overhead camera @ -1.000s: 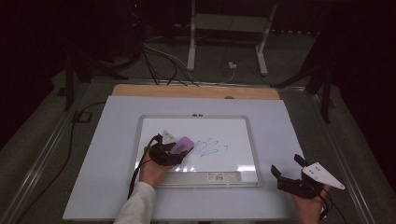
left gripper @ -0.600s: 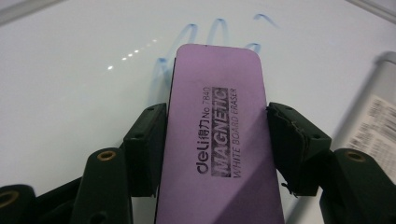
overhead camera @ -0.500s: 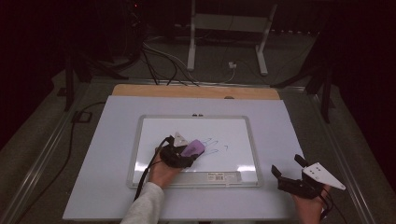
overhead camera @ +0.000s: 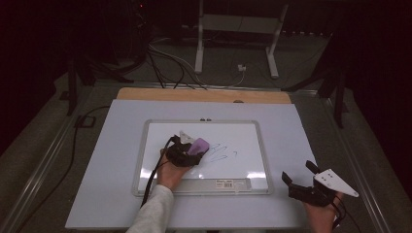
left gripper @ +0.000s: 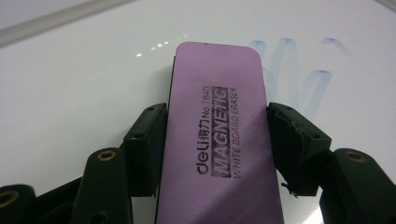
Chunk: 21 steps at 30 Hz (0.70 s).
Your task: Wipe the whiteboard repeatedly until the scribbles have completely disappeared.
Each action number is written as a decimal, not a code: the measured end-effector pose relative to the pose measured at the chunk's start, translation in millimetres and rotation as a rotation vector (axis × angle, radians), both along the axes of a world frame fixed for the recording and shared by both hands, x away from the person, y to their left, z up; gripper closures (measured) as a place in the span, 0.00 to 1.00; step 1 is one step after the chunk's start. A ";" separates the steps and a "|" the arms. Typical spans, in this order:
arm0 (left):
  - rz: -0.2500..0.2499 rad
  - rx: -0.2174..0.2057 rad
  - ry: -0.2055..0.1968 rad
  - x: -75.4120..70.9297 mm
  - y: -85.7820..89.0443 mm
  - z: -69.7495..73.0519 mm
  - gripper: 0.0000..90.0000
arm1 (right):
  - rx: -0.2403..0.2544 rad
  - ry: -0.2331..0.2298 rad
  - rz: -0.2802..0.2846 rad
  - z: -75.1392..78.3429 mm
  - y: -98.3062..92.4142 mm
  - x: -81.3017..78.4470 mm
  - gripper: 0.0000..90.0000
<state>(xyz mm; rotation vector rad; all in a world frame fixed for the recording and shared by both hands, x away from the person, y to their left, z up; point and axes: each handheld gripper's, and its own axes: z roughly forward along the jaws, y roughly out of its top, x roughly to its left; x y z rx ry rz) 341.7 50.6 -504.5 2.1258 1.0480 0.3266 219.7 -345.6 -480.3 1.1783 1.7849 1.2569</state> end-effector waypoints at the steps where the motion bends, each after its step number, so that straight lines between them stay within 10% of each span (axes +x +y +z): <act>1: -0.027 -0.003 0.002 -3.4 -6.0 0.1 0.46 | 0.000 0.000 0.000 0.0 -0.1 0.0 0.03; 7: -0.117 0.002 -0.013 -10.5 -23.8 0.1 0.46 | 0.001 -0.002 0.000 0.5 -0.9 -0.7 0.03; 17: 0.148 0.065 -0.031 19.0 8.1 2.1 0.47 | 0.003 -0.002 -0.008 0.9 -2.7 -1.3 0.03; 21: 0.153 0.064 -0.027 24.6 6.5 2.1 0.46 | 0.001 0.000 -0.005 0.4 -1.9 -0.8 0.03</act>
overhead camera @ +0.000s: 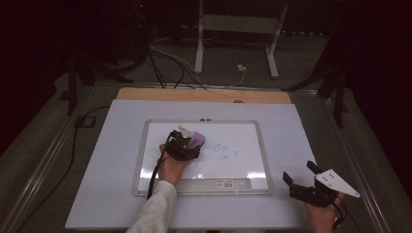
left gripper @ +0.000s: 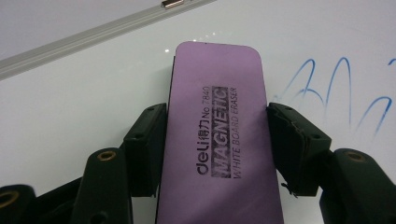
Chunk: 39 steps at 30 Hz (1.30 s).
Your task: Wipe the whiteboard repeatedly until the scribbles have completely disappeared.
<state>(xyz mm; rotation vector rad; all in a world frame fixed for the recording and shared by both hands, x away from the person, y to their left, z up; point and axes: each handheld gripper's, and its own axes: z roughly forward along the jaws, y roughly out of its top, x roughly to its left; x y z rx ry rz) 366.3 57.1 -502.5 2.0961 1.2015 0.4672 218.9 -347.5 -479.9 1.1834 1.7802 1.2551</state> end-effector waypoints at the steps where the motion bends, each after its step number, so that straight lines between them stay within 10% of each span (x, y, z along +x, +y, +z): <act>1: -0.007 -0.011 0.006 0.2 -2.4 -0.3 0.46 | 0.000 0.001 0.001 -0.1 0.3 0.0 0.04; 13: -0.246 -0.018 0.012 -26.2 -52.6 0.2 0.46 | -0.001 -0.001 0.004 0.2 0.7 -0.2 0.04; 27: 0.041 0.033 0.009 5.3 -22.5 2.0 0.47 | 0.003 -0.002 -0.003 0.4 -1.4 -0.9 0.03; 39: -0.233 0.043 -0.023 -35.4 -83.6 2.3 0.47 | 0.000 0.002 0.005 -0.3 0.6 0.1 0.04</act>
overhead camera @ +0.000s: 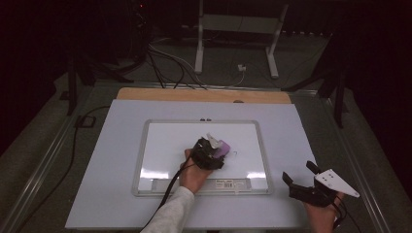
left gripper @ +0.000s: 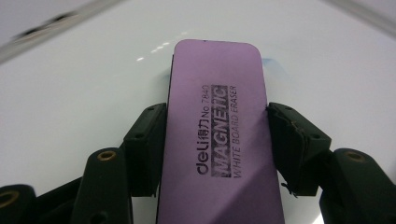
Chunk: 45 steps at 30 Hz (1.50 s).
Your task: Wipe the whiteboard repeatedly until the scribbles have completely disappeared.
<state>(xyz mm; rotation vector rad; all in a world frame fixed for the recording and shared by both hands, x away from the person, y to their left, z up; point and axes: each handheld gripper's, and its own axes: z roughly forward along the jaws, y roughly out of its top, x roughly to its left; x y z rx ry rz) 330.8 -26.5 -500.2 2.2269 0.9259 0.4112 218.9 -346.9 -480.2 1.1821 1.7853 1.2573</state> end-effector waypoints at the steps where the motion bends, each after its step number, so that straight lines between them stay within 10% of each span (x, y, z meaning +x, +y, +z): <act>1: -0.009 0.019 -0.020 -2.5 -3.4 0.3 0.47 | -0.001 0.000 0.000 0.0 0.1 -0.1 0.04; 15: 0.259 0.012 0.021 49.9 33.3 0.2 0.47 | 0.003 -0.001 -0.007 0.4 -2.2 -0.7 0.03; 21: 0.218 0.018 0.016 42.5 13.7 0.2 0.47 | 0.001 -0.001 -0.002 -0.1 -1.1 -0.1 0.03; 29: 0.040 0.023 0.005 22.6 -10.3 1.0 0.47 | 0.004 -0.001 -0.005 0.3 -2.3 -0.7 0.04; 37: 0.254 0.033 0.024 50.1 27.3 1.6 0.47 | 0.006 -0.001 -0.012 0.4 -4.2 -1.1 0.04; 45: 0.195 0.020 0.024 44.1 4.3 0.6 0.47 | 0.000 0.000 -0.003 0.1 -1.1 -0.4 0.04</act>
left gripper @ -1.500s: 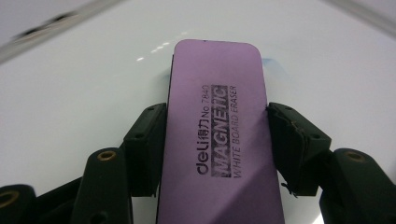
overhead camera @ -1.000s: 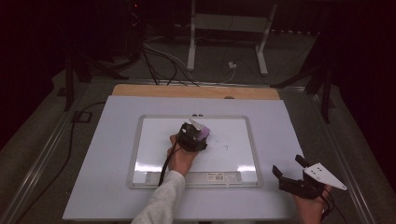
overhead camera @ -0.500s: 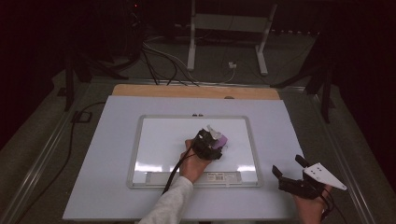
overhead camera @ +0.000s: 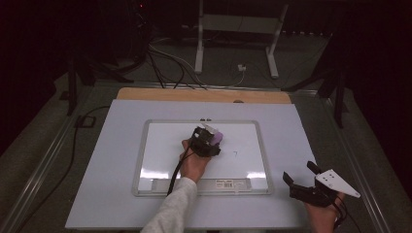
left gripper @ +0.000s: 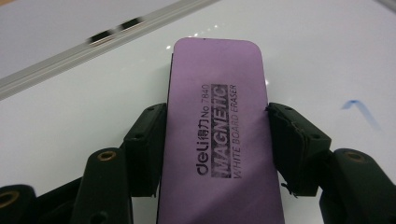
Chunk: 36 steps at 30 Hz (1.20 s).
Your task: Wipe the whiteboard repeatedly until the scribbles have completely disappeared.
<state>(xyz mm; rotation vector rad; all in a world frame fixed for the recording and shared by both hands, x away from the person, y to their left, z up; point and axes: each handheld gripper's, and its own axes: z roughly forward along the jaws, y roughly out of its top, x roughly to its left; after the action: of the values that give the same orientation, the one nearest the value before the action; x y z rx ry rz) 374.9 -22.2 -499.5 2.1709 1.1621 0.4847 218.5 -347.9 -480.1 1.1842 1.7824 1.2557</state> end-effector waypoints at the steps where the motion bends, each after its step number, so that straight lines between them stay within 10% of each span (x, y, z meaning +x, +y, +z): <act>1: -0.018 -0.002 -0.001 -2.5 -6.2 0.0 0.47 | -0.001 0.000 0.000 0.0 0.1 0.0 0.04; 9: -0.233 -0.031 -0.013 -29.9 -45.3 -1.7 0.47 | 0.000 -0.002 0.000 0.2 -1.0 -0.2 0.04; 23: 0.025 0.017 -0.007 2.0 3.5 0.1 0.47 | 0.004 -0.002 -0.007 0.6 -3.0 -1.2 0.04; 28: -0.006 -0.030 0.018 -4.1 -9.4 -0.8 0.47 | 0.000 0.000 -0.003 0.1 -1.7 -0.4 0.04; 36: -0.186 -0.057 0.038 -28.3 -49.1 -0.6 0.47 | -0.003 0.003 -0.001 -0.4 -0.5 0.2 0.04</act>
<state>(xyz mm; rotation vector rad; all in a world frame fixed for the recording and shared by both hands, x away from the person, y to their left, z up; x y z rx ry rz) 346.6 -71.3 -500.1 2.2205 0.9694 0.3264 218.8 -348.4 -480.5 1.1861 1.7851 1.2506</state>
